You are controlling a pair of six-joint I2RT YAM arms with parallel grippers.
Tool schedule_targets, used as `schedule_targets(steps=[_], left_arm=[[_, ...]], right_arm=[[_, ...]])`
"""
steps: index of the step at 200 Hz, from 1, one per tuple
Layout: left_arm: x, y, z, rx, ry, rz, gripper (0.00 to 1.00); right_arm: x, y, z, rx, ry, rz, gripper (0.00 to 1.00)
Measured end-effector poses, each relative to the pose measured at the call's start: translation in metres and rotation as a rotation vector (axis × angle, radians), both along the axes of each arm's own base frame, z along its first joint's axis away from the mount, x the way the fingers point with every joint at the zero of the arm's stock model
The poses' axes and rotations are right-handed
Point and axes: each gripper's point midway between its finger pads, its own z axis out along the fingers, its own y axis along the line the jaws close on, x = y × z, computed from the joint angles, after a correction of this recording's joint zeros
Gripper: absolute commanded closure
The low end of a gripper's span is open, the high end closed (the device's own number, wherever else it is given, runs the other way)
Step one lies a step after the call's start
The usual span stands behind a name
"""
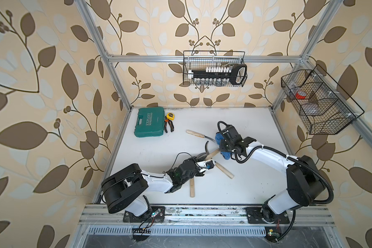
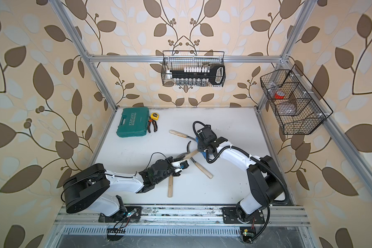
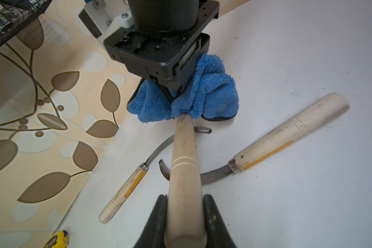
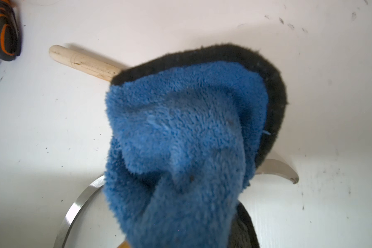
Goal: Wipe small sickles with rags
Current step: Wipe the small sickle.
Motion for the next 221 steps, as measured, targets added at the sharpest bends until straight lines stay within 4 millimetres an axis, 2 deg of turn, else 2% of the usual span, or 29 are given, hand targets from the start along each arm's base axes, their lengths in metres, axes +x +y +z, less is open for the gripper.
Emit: schedule_targets(steps=[17,37,59,78,99,117,157,178,196,221], left_arm=[[-0.001,0.0,0.005,-0.011,-0.008,-0.001,1.0],[-0.001,0.001,0.008,-0.017,-0.012,-0.001,1.0],[-0.001,0.001,0.008,-0.017,-0.012,-0.001,1.0],[-0.001,0.001,0.008,-0.017,-0.012,-0.001,1.0],[-0.001,0.001,0.008,-0.017,-0.012,-0.001,1.0],[-0.001,0.001,0.008,-0.017,-0.012,-0.001,1.0],[-0.001,0.001,0.008,-0.017,-0.011,0.0,1.0],[-0.001,0.001,0.007,-0.016,-0.011,0.0,1.0],[-0.001,0.001,0.007,-0.012,-0.009,0.002,1.0],[-0.001,0.001,0.007,-0.013,-0.009,0.001,1.0]], right_arm=[[0.006,-0.021,-0.005,0.003,0.006,-0.054,1.0],[0.009,-0.063,-0.02,-0.011,0.037,-0.156,1.0],[0.002,-0.107,-0.039,-0.027,0.085,-0.263,1.0],[-0.004,-0.121,-0.05,-0.029,0.116,-0.294,1.0],[-0.003,-0.109,-0.05,-0.013,0.117,-0.259,1.0],[-0.002,-0.089,-0.045,-0.009,0.106,-0.204,1.0],[0.008,-0.013,-0.006,0.018,0.012,-0.027,1.0],[0.002,0.02,0.008,0.028,-0.025,0.05,1.0],[-0.001,0.024,0.012,0.019,-0.038,0.06,1.0],[0.004,0.005,0.005,0.019,-0.027,0.014,1.0]])
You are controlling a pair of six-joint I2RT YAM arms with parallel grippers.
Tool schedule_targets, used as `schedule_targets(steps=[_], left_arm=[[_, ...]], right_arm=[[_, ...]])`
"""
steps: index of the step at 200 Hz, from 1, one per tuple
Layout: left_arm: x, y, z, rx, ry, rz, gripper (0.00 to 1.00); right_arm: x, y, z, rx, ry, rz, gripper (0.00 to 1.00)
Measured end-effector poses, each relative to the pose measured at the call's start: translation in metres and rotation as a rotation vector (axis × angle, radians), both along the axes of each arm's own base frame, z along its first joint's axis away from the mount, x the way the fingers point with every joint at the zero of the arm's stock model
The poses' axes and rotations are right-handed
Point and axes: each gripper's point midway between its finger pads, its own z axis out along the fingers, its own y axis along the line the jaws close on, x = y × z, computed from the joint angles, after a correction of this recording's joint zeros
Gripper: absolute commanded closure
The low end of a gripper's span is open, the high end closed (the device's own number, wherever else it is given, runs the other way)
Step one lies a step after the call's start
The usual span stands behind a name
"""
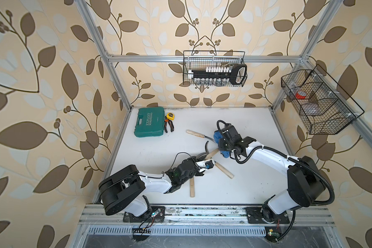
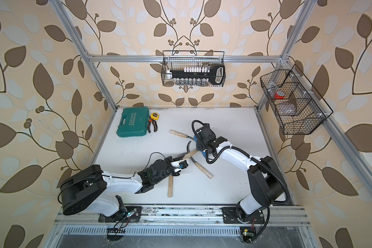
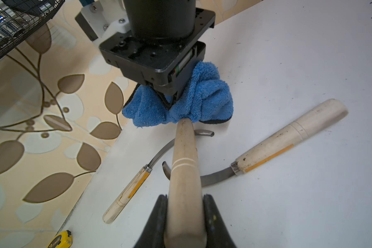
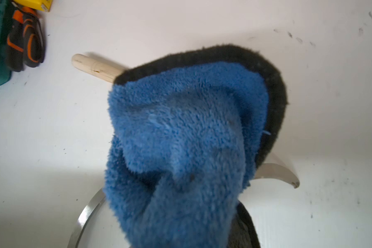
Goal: Wipe small sickles with rags
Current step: Wipe the small sickle.
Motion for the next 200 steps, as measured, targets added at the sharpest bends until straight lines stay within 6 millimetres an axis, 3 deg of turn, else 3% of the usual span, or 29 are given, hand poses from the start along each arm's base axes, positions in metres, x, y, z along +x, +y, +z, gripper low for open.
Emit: schedule_targets(steps=[47,62,76,109,169,200], left_arm=[[0.0,0.0,0.001,-0.003,0.0,0.0,1.0],[0.0,0.0,0.002,-0.005,-0.001,0.0,1.0],[0.0,0.0,0.003,-0.009,-0.003,0.0,1.0],[0.0,0.0,0.005,-0.011,-0.005,0.0,1.0],[0.001,0.002,0.009,-0.024,-0.007,0.014,1.0],[0.003,0.003,0.008,-0.025,0.009,0.029,1.0]], right_arm=[[0.007,-0.095,-0.04,-0.017,0.095,-0.227,1.0],[0.004,-0.111,-0.051,-0.025,0.125,-0.269,1.0],[0.002,-0.114,-0.055,-0.024,0.141,-0.272,1.0],[0.001,-0.086,-0.052,-0.011,0.133,-0.2,1.0],[-0.004,0.013,-0.002,0.013,0.016,0.03,1.0],[-0.012,0.022,0.013,0.02,-0.015,0.055,1.0]])
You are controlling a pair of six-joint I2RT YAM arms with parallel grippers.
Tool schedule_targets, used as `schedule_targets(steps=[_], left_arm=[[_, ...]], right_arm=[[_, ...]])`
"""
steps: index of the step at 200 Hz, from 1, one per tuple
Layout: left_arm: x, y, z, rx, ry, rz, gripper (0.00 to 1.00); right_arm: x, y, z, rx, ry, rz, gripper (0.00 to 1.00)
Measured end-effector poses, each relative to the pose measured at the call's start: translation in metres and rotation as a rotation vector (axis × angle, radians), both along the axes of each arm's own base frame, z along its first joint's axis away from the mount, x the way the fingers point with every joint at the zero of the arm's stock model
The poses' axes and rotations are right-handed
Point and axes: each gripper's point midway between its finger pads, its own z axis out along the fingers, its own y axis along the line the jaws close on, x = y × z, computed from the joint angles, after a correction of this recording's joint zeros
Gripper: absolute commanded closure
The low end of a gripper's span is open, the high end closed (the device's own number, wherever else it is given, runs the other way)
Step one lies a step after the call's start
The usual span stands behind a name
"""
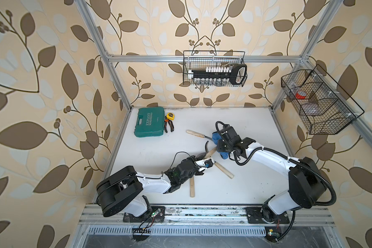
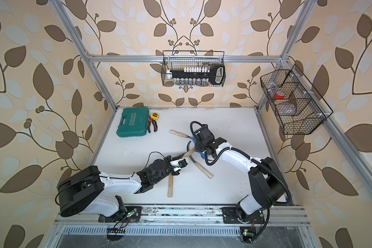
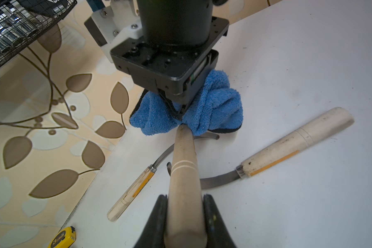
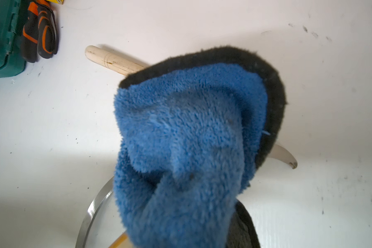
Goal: Wipe small sickles with rags
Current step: Wipe the small sickle, then adjust the small sickle.
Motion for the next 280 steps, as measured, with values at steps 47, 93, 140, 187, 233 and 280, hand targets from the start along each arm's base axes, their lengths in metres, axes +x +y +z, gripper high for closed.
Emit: schedule_targets(steps=[47,93,140,187,233,280], left_arm=[[0.021,-0.012,0.023,-0.082,0.134,0.099,1.0],[0.026,0.012,0.043,-0.244,0.278,0.231,1.0],[0.013,0.024,0.073,-0.417,0.418,0.216,1.0],[-0.002,0.017,0.074,-0.501,0.587,0.174,1.0],[0.036,0.034,0.052,-0.561,0.733,0.284,1.0],[0.054,0.039,0.045,-0.609,0.807,0.328,0.98]], right_arm=[[-0.02,-0.024,0.043,0.049,-0.112,-0.048,1.0],[-0.048,-0.053,0.085,0.097,-0.236,-0.105,1.0],[-0.071,-0.069,0.09,0.115,-0.264,-0.122,1.0],[-0.079,-0.072,0.086,0.115,-0.261,-0.115,1.0],[-0.091,-0.057,0.07,0.117,-0.22,-0.048,1.0],[-0.103,-0.024,0.062,0.137,-0.196,0.055,1.0]])
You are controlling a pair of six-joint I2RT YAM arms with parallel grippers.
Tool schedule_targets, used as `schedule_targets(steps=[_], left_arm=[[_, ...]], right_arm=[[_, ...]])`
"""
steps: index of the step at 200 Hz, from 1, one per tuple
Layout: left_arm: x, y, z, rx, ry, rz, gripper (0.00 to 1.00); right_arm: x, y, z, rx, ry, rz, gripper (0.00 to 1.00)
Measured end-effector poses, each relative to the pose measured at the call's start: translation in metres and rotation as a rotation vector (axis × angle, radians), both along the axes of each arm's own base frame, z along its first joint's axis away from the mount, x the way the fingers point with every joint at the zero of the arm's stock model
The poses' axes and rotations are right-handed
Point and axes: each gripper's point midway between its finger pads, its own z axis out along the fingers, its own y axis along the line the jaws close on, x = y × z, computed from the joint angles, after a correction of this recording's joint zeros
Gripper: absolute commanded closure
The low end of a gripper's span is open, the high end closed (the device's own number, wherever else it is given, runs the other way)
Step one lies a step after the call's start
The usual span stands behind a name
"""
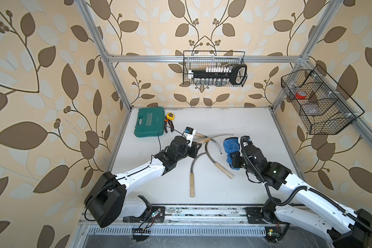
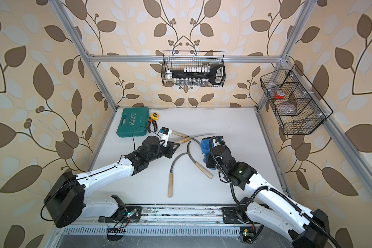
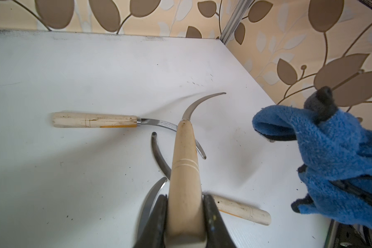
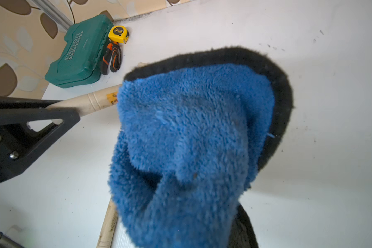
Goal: Wipe small sickles with rags
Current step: Adjust the small sickle.
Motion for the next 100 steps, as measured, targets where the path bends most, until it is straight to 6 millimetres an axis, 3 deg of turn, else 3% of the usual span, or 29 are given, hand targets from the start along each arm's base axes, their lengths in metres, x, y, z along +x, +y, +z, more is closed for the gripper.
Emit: schedule_targets(steps=[41,80,100], left_arm=[[-0.005,-0.005,0.002,-0.025,0.052,-0.024,1.0],[-0.015,-0.012,0.013,-0.09,0.095,-0.069,0.96],[-0.021,-0.012,0.025,-0.132,0.101,-0.08,0.98]], right_arm=[[0.0,0.043,-0.027,0.013,0.068,0.121,1.0],[0.008,0.065,-0.04,0.043,0.09,0.166,1.0],[0.012,0.074,-0.05,0.049,0.108,0.182,1.0]])
